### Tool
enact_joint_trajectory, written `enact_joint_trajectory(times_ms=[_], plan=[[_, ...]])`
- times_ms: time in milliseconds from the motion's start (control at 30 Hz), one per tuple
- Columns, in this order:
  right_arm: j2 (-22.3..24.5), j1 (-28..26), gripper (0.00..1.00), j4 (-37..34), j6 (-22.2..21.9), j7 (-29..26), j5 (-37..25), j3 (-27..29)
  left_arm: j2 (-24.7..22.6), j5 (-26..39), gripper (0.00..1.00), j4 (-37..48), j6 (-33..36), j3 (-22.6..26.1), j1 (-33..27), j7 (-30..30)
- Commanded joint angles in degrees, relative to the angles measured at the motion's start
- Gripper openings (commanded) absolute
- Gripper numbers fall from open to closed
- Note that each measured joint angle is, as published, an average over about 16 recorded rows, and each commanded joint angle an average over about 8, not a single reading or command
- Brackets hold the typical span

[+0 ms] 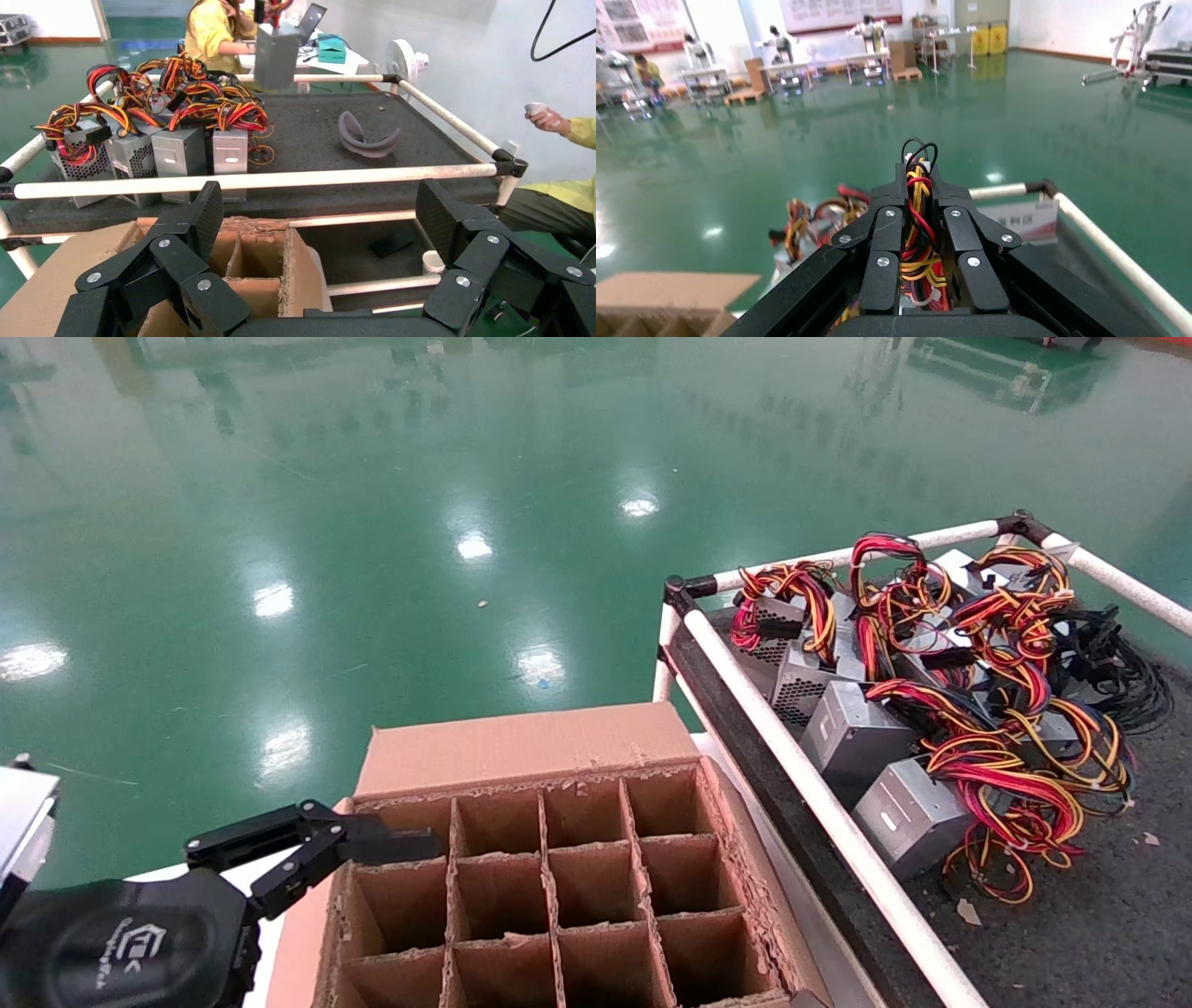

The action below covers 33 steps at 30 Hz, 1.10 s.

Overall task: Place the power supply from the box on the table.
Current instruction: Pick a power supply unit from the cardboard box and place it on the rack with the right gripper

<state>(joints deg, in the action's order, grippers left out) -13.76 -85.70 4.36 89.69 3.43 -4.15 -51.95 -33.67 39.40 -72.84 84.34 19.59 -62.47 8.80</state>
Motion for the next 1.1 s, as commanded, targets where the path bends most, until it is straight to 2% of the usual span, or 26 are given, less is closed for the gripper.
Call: enact_joint_trajectory(times_ms=[33, 267, 633, 1100], plan=[[-0.7, 1.3, 0.00, -0.9, 0.0, 0.4, 0.0, -0.2, 0.0, 0.0, 1.00, 0.0, 0.0, 0.0, 0.0, 0.0], [-3.8, 4.4, 0.00, -3.4, -0.6, 1.1, 1.4, 0.6, 0.0, 0.0, 1.00, 0.0, 0.0, 0.0, 0.0, 0.0], [-6.6, 6.4, 0.00, -4.8, -2.8, 2.2, 1.7, 0.8, 0.0, 0.0, 1.00, 0.0, 0.0, 0.0, 0.0, 0.0], [-12.8, 8.2, 0.00, -6.2, -10.0, 2.8, 2.3, 1.3, 0.0, 0.0, 1.00, 0.0, 0.0, 0.0, 0.0, 0.0]])
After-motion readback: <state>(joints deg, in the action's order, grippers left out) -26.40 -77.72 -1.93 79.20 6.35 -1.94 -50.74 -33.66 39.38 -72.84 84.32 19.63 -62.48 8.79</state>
